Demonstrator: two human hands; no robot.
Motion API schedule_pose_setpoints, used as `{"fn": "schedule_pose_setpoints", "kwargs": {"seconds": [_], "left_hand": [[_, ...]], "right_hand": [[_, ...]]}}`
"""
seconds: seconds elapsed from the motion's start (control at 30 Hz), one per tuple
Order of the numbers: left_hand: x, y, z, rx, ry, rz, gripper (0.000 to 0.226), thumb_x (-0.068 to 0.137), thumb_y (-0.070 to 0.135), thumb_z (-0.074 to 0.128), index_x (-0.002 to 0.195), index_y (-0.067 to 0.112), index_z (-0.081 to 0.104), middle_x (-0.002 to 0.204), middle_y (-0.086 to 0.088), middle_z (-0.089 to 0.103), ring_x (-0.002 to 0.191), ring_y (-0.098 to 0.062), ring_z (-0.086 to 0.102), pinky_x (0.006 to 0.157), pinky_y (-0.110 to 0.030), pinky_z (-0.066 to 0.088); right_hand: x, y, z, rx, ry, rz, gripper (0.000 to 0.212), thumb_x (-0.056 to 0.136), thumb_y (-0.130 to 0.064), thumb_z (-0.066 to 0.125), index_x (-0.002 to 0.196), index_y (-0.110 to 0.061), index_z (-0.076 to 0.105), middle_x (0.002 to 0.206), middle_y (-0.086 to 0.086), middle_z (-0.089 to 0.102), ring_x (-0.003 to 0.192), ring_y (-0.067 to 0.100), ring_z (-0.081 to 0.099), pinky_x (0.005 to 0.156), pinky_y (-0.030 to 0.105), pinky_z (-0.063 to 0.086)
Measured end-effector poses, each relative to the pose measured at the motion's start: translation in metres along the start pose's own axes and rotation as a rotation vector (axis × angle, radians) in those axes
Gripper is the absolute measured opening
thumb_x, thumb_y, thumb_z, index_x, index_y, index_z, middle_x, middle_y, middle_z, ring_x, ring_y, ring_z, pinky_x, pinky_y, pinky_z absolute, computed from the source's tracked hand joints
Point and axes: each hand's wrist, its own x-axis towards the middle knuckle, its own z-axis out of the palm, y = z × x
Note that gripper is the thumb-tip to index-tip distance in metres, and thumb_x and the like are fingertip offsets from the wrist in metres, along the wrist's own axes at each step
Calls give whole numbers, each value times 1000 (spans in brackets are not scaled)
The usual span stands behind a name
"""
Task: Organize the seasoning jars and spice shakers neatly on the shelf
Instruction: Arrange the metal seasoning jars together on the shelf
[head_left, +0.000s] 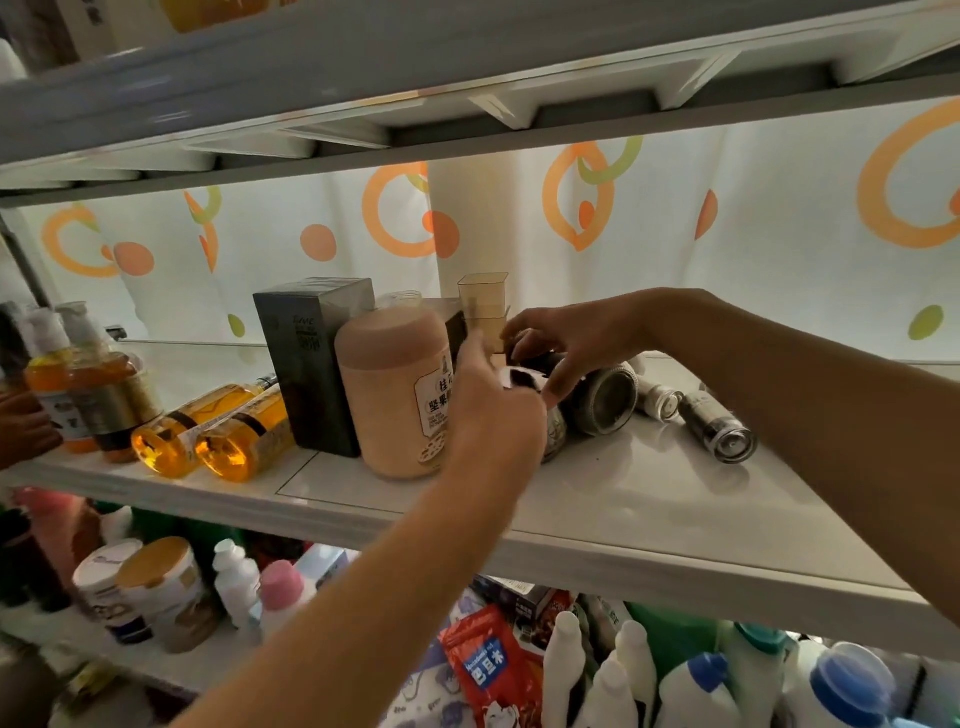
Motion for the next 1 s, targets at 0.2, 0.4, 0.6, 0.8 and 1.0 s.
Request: {"fn": "schedule_pose_setpoints", "kwargs": {"seconds": [0.2,0.4,0.6,0.8,1.0], "left_hand": [[-8,-27,11,-228,-19,-222,92,82,-20,44,153,27,10,159,2,23,144,-21,26,97,-27,39],[-1,-40,8,-278,-31,-206,81,84,-16,46,152,19,19,154,1,34,133,-15,36,98,-26,30],[4,-52,8,-261,-37,-197,86,81,-20,41,152,22,18,155,0,32,142,-22,30,100,-28,34],[10,-59,7,-236,-57,-188,87,80,-19,41,152,25,19,155,2,32,142,-21,30,100,-29,34],[16,-63,4,-235,-65,-178,88,81,-18,43,152,27,18,154,2,33,134,-15,34,91,-24,36]], "right_hand": [[4,-6,0,8,-82,18,94,76,-18,81,148,-35,23,146,-6,49,136,20,41,109,38,38],[8,-9,-2,1,-46,26,89,76,-21,80,146,-34,28,140,-3,55,131,23,46,109,40,38],[10,-6,-1,16,-44,33,86,75,-23,81,144,-37,31,137,-6,57,128,21,49,105,36,39],[17,-9,-2,72,-73,26,86,77,-13,79,145,-34,31,137,-2,57,123,19,54,99,33,42],[19,-12,1,35,-17,19,81,74,-25,82,140,-36,36,122,-7,65,114,18,59,99,35,45]]}}
